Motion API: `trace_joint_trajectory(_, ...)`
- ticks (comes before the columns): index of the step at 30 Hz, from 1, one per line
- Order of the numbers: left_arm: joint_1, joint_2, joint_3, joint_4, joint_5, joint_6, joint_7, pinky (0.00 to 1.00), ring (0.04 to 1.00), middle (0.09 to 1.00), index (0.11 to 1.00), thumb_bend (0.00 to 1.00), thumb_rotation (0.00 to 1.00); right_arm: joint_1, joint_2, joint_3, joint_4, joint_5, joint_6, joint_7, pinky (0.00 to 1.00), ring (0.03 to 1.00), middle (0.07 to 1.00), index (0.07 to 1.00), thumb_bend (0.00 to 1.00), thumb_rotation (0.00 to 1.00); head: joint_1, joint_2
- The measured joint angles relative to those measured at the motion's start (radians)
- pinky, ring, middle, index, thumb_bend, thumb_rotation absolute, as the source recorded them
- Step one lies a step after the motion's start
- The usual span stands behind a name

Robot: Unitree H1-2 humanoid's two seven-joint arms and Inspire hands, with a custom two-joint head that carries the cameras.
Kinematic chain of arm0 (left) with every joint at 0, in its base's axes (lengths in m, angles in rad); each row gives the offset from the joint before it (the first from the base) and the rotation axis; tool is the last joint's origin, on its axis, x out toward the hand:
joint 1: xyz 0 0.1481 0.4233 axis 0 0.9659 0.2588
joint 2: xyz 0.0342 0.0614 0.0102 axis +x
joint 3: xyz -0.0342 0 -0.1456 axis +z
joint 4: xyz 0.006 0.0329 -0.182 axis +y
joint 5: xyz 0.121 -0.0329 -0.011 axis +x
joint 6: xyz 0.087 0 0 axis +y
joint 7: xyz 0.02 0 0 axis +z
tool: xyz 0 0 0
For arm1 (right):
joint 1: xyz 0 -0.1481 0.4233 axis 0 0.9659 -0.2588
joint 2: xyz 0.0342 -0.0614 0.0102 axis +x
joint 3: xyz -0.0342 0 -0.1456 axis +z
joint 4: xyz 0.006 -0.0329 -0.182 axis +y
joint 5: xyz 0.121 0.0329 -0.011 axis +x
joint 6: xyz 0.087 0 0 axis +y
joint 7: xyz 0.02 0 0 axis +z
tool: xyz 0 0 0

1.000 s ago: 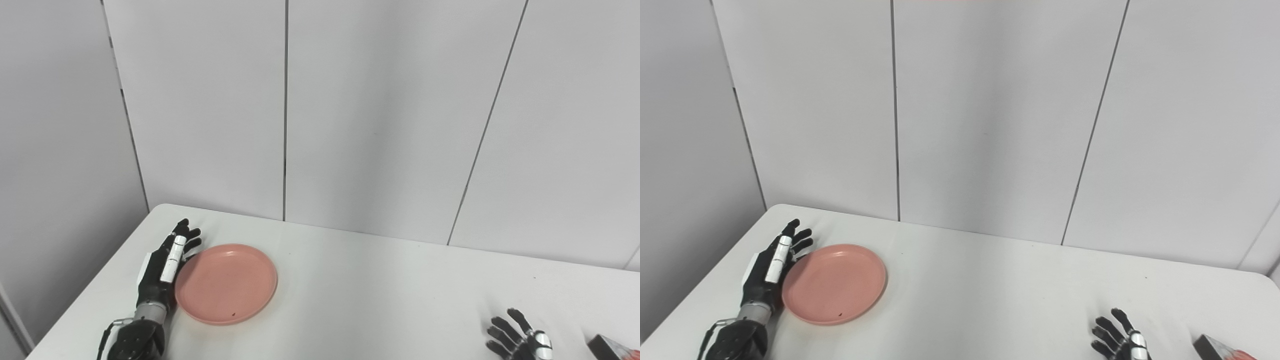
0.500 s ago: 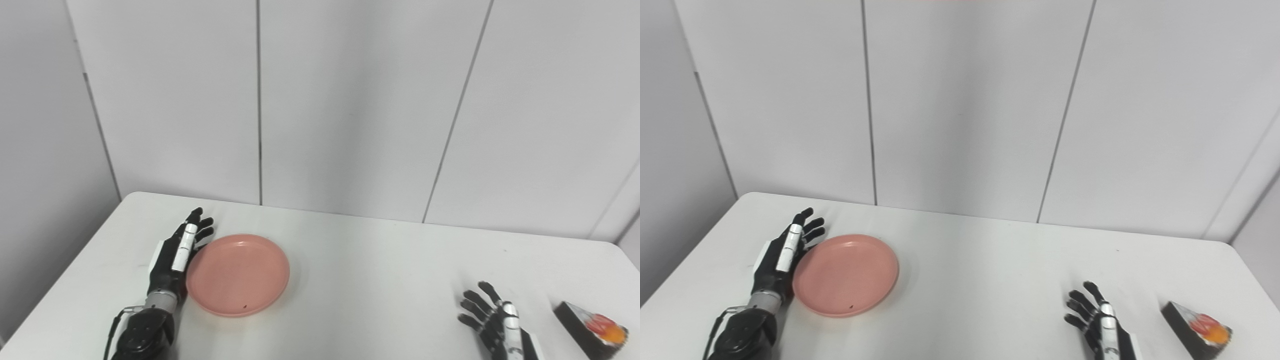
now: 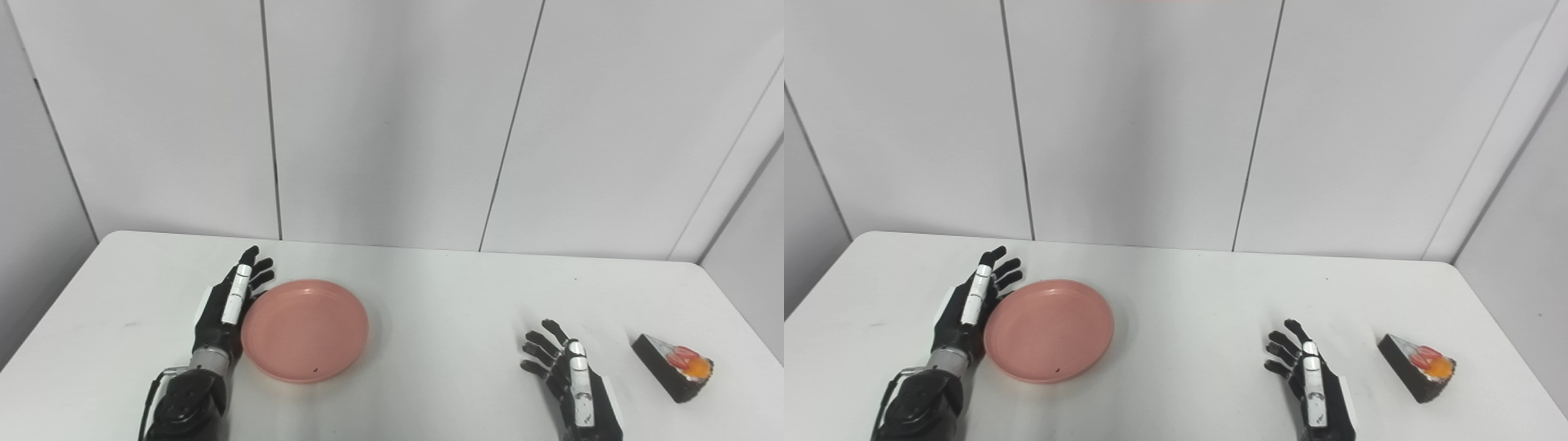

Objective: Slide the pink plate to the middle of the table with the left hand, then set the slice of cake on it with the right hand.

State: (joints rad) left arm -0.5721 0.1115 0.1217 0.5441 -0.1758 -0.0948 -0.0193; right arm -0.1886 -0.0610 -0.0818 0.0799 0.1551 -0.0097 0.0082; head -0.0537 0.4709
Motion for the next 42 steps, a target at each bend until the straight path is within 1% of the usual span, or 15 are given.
trace_joint_trajectory(3, -0.006, -0.023, 0.002, 0.002, -0.001, 0.002, 0.003, 0.72, 0.862, 0.855, 0.889, 0.80, 0.88, 0.000, 0.003, 0.003, -0.004, -0.011, 0.002, -0.012, 0.73, 0.783, 0.790, 0.859, 0.71, 0.99, -0.029, 0.006)
trace_joint_trajectory(5, -0.009, -0.036, -0.005, 0.002, -0.001, 0.002, 0.003, 0.72, 0.865, 0.855, 0.893, 0.80, 0.89, 0.002, 0.007, 0.006, -0.012, -0.017, 0.013, -0.016, 0.73, 0.785, 0.792, 0.860, 0.70, 0.99, -0.029, 0.006)
trace_joint_trajectory(8, -0.009, -0.061, -0.013, 0.002, 0.001, 0.002, 0.003, 0.71, 0.857, 0.838, 0.883, 0.81, 0.88, 0.004, 0.013, 0.008, -0.023, -0.017, 0.025, -0.018, 0.74, 0.788, 0.799, 0.863, 0.71, 0.99, -0.048, 0.011)
trace_joint_trajectory(12, -0.007, -0.094, -0.029, 0.001, 0.002, 0.003, -0.001, 0.73, 0.862, 0.849, 0.889, 0.81, 0.87, 0.008, 0.020, 0.014, -0.028, -0.021, 0.027, -0.019, 0.74, 0.785, 0.796, 0.867, 0.71, 0.98, -0.075, 0.012)
trace_joint_trajectory(15, -0.008, -0.101, -0.043, 0.005, -0.001, 0.002, -0.016, 0.76, 0.875, 0.852, 0.882, 0.83, 0.86, 0.010, 0.024, 0.022, -0.033, -0.029, 0.029, -0.022, 0.73, 0.779, 0.789, 0.862, 0.73, 0.97, -0.094, 0.015)
trace_joint_trajectory(18, -0.011, -0.101, -0.050, 0.025, -0.003, -0.008, -0.036, 0.75, 0.869, 0.847, 0.881, 0.81, 0.86, 0.014, 0.026, 0.025, -0.039, -0.036, 0.032, -0.024, 0.73, 0.782, 0.793, 0.865, 0.74, 0.96, -0.095, 0.017)
trace_joint_trajectory(24, -0.035, -0.115, -0.058, 0.063, 0.002, -0.021, -0.040, 0.74, 0.865, 0.852, 0.894, 0.82, 0.87, 0.022, 0.027, 0.027, -0.049, -0.048, 0.034, -0.027, 0.73, 0.776, 0.794, 0.864, 0.73, 0.97, -0.098, 0.023)
trace_joint_trajectory(28, -0.042, -0.130, -0.065, 0.077, 0.019, -0.032, -0.040, 0.74, 0.863, 0.838, 0.881, 0.82, 0.88, 0.023, 0.030, 0.034, -0.055, -0.060, 0.041, -0.033, 0.72, 0.775, 0.790, 0.859, 0.73, 0.98, -0.127, 0.029)
trace_joint_trajectory(30, -0.042, -0.135, -0.069, 0.077, 0.022, -0.032, -0.040, 0.76, 0.875, 0.836, 0.868, 0.80, 0.87, 0.023, 0.035, 0.039, -0.059, -0.070, 0.047, -0.038, 0.71, 0.773, 0.789, 0.856, 0.71, 0.98, -0.129, 0.029)
trace_joint_trajectory(32, -0.042, -0.146, -0.070, 0.077, 0.022, -0.032, -0.040, 0.79, 0.884, 0.840, 0.859, 0.81, 0.86, 0.025, 0.041, 0.042, -0.061, -0.080, 0.050, -0.045, 0.71, 0.775, 0.785, 0.855, 0.71, 0.98, -0.162, 0.031)
trace_joint_trajectory(34, -0.042, -0.155, -0.069, 0.076, 0.022, -0.032, -0.040, 0.80, 0.888, 0.842, 0.856, 0.80, 0.85, 0.025, 0.045, 0.045, -0.062, -0.092, 0.052, -0.053, 0.71, 0.776, 0.786, 0.855, 0.72, 0.98, -0.163, 0.031)
trace_joint_trajectory(35, -0.042, -0.159, -0.068, 0.076, 0.021, -0.032, -0.040, 0.81, 0.888, 0.843, 0.855, 0.80, 0.85, 0.025, 0.047, 0.046, -0.062, -0.096, 0.052, -0.055, 0.71, 0.776, 0.786, 0.855, 0.72, 0.98, -0.185, 0.032)
trace_joint_trajectory(36, -0.041, -0.162, -0.068, 0.074, 0.021, -0.032, -0.041, 0.81, 0.891, 0.850, 0.864, 0.81, 0.85, 0.025, 0.050, 0.047, -0.062, -0.099, 0.052, -0.057, 0.71, 0.777, 0.788, 0.856, 0.72, 0.98, -0.204, 0.032)
trace_joint_trajectory(38, -0.033, -0.164, -0.072, 0.060, 0.021, -0.032, -0.044, 0.81, 0.894, 0.855, 0.880, 0.82, 0.84, 0.025, 0.056, 0.051, -0.064, -0.108, 0.053, -0.060, 0.71, 0.779, 0.794, 0.862, 0.73, 0.98, -0.215, 0.034)
trace_joint_trajectory(42, -0.004, -0.167, -0.077, 0.032, 0.018, -0.035, -0.056, 0.82, 0.908, 0.871, 0.894, 0.84, 0.84, 0.025, 0.058, 0.057, -0.065, -0.117, 0.055, -0.060, 0.71, 0.777, 0.799, 0.865, 0.75, 0.98, -0.221, 0.031)
